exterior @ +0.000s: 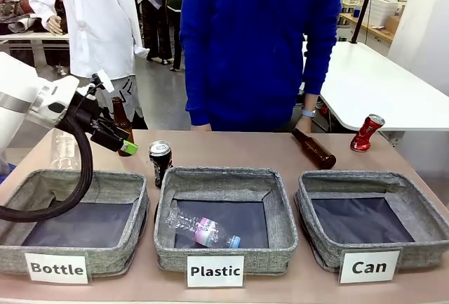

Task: Sort the can waste into the basket.
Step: Pick up the can waste from the table and place it in the right Fabric basket.

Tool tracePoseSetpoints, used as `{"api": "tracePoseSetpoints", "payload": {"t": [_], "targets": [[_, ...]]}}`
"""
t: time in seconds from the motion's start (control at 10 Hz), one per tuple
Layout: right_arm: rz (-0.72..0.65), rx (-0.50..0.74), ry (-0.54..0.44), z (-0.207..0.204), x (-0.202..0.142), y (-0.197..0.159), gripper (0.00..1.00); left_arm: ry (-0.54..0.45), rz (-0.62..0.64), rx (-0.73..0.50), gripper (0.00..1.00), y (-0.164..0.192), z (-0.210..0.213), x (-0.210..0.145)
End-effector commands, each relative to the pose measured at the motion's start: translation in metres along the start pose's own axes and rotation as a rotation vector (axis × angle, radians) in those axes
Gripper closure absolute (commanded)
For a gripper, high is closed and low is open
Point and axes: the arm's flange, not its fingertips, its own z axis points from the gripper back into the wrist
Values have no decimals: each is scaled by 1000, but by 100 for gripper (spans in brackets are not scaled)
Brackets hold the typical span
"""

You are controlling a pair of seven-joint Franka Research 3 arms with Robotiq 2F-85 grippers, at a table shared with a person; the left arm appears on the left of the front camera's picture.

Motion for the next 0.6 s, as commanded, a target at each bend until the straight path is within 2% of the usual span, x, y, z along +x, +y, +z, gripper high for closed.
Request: {"api": "tracePoseSetpoints", "payload": {"t": [0.0, 0.1, 0.3, 0.5], "targets": [[26, 26, -18, 0, 2, 1, 0, -11, 44, -12, 0, -6, 7, 3], [26, 26, -18, 0, 2, 1, 0, 0, 0, 0, 0, 0, 0, 0], [26, 26, -18, 0, 2, 1, 0, 15, -145, -108, 0, 9, -13, -6], [26, 26, -18, 0, 2, 1, 0, -14, -213, -130, 0, 21, -24, -7]]}}
